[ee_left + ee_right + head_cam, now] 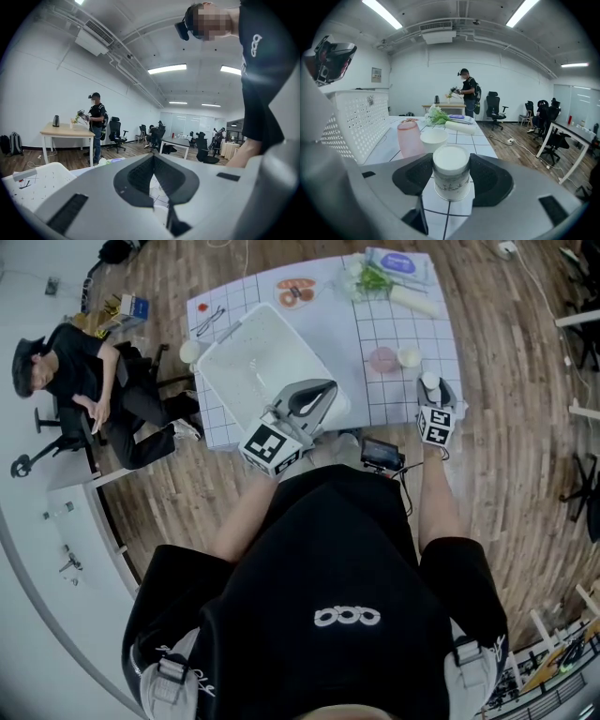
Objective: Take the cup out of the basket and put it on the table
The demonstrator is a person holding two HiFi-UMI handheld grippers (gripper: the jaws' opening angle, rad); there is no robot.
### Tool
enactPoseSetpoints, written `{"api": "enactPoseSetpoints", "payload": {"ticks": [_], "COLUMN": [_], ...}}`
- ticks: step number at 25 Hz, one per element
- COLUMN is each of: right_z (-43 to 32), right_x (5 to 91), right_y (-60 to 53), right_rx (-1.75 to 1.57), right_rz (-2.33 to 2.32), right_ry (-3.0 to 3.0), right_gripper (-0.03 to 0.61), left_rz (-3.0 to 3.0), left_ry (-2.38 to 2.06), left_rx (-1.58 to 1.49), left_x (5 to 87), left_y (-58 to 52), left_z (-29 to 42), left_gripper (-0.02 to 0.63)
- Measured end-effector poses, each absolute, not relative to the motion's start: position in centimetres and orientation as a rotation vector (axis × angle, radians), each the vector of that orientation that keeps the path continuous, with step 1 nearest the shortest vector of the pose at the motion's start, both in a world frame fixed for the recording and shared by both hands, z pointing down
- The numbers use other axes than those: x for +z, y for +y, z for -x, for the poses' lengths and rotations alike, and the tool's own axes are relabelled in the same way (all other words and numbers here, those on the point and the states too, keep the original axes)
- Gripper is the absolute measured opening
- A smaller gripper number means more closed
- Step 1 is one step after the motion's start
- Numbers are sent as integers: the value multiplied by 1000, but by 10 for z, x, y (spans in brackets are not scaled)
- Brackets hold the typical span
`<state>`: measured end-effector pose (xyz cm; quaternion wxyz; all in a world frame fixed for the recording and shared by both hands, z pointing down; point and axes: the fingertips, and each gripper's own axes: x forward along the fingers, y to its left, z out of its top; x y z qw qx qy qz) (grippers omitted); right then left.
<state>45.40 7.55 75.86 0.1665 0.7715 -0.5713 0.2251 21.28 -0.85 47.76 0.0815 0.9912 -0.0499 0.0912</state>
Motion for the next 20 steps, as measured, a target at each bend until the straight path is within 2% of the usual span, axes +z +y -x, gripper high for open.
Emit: {"api": "enactPoseSetpoints", "payload": {"ticks": [11,20], "right_z": [-452,-427], "right_x": [753,649], "right_y": [81,116], "right_rx": [681,488], "right_rz": [-2130,-2207], "right_ry": [-1641,-1602], "right_gripper": [264,262], "left_rz": [-2952,-2948], "left_ry": [-315,-447], "left_rx": [239,164], "left_x": [475,463], "left_y": [-19,-26], "left_z": [-185,-135], "left_gripper": [6,6]}}
